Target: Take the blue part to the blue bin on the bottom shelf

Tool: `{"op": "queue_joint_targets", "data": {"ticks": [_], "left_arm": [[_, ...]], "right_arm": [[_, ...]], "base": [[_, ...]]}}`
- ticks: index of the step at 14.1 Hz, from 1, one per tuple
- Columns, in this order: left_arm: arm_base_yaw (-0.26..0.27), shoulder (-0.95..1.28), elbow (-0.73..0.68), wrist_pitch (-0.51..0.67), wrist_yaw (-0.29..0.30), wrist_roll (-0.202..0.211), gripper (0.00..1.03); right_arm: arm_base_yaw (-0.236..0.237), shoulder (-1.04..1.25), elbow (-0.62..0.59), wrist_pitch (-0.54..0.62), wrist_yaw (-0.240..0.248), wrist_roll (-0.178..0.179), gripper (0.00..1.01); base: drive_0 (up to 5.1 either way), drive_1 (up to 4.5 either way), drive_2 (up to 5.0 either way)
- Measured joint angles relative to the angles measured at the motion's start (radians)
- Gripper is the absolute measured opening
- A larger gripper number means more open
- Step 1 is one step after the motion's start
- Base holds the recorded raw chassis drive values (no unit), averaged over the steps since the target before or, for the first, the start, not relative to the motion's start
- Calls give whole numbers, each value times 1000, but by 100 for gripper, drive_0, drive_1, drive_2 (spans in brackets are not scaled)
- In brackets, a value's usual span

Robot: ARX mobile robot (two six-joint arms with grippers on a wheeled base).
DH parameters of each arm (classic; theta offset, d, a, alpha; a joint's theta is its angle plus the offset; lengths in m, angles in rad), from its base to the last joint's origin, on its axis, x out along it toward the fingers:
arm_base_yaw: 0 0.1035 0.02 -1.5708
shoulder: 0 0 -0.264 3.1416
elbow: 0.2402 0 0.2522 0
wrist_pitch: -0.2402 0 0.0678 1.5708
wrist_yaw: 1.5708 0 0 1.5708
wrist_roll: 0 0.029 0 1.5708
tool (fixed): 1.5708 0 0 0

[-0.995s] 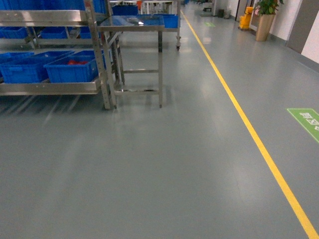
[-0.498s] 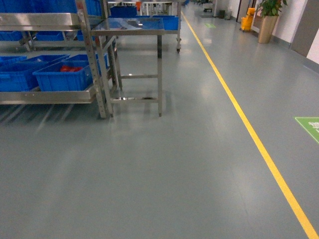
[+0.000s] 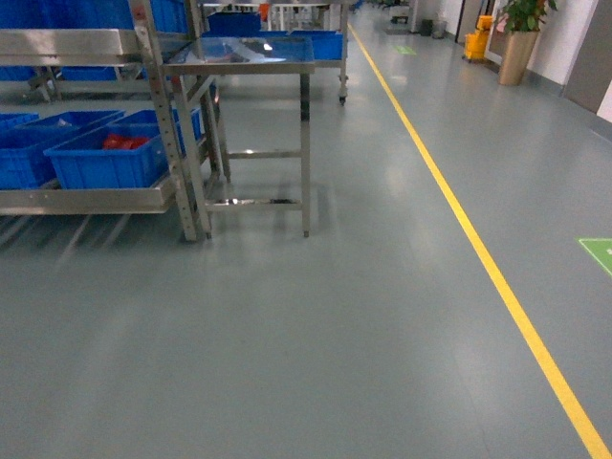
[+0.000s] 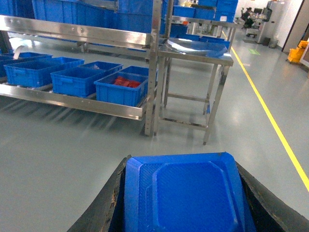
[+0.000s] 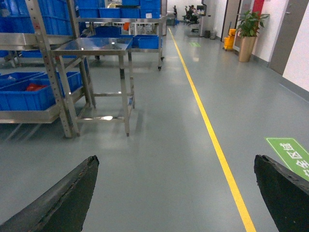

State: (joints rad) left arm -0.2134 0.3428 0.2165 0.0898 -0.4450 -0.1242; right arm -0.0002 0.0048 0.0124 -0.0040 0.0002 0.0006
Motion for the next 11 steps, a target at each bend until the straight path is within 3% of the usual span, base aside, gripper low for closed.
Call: {"op": "queue_joint_targets", "data": {"ticks": [11], "left_arm": [[0, 1, 0, 0, 0, 0, 43]], "right_arm": [[0, 0, 0, 0, 0, 0, 98]], "base": [[4, 430, -421]]}}
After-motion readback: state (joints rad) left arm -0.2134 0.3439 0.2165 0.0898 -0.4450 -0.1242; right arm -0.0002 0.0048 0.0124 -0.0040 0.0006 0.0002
